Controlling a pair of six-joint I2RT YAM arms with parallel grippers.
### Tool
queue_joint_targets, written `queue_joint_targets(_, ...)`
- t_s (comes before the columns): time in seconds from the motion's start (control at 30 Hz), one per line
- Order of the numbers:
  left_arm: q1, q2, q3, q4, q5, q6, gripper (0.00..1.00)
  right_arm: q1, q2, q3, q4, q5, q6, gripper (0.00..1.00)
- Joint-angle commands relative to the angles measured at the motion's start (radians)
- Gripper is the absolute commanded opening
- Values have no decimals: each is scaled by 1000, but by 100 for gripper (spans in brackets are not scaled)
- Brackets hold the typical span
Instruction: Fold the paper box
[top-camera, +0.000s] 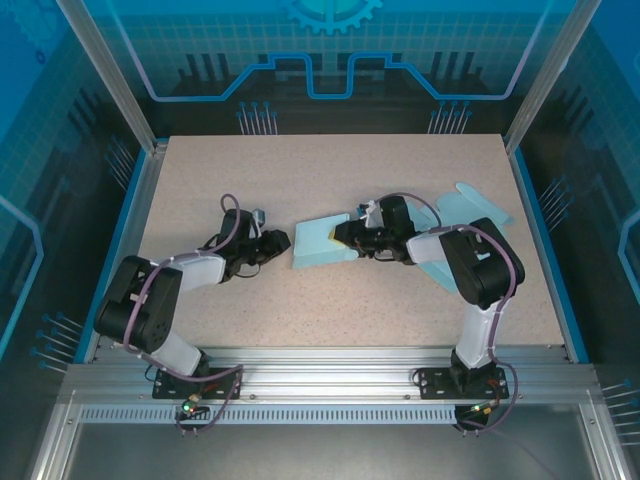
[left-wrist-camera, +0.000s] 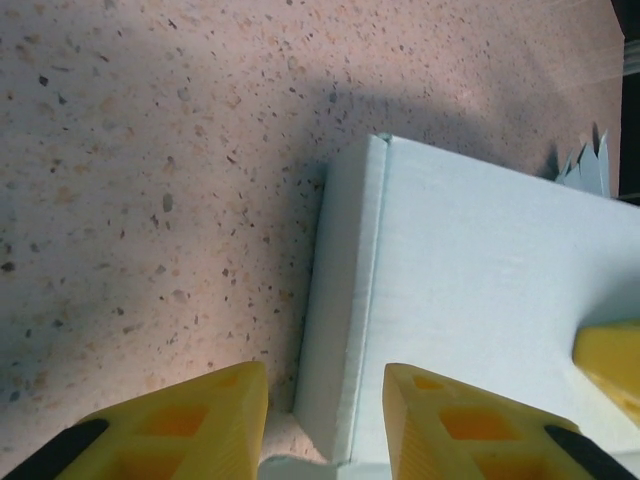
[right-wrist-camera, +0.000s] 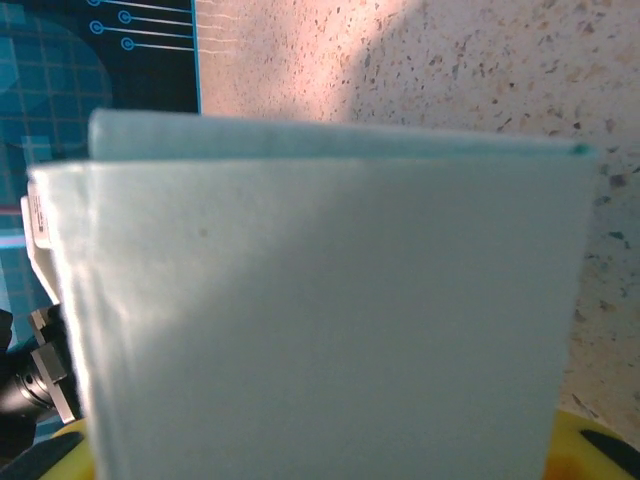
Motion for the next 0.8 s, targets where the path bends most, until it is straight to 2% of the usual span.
queue_joint_targets(0.0, 6, -83, -38, 99, 24, 99, 38, -19, 11, -14, 37, -51, 56, 36)
queue_joint_targets(0.17, 2, -229, -153, 319, 25, 284, 42, -34, -24, -14, -20, -79, 93, 35)
queue_joint_targets(0.27, -17, -334, -246, 486, 37, 442, 57, -50, -67, -15, -76, -100, 102, 35)
queue_joint_targets(0.37, -80, -437, -314, 548, 62, 655, 67, -69, -112, -20, -124, -126, 119, 35)
queue_joint_targets(0.47, -188, -539, -356, 512, 28, 900, 74, -86, -150, -17, -176, -162, 134, 35)
queue_joint_targets(0.57, -282, -597, -341, 376, -40, 1082, 83, -95, -183, -1, -255, -193, 129, 35)
queue_joint_targets(0.67, -361, -603, -316, 281, -126, 1202, 97, -95, -211, 31, -331, -203, 116, 35)
queue_joint_targets(0.77, -413, -578, -300, 258, -212, 1283, 99, -93, -239, 41, -390, -195, 102, 35)
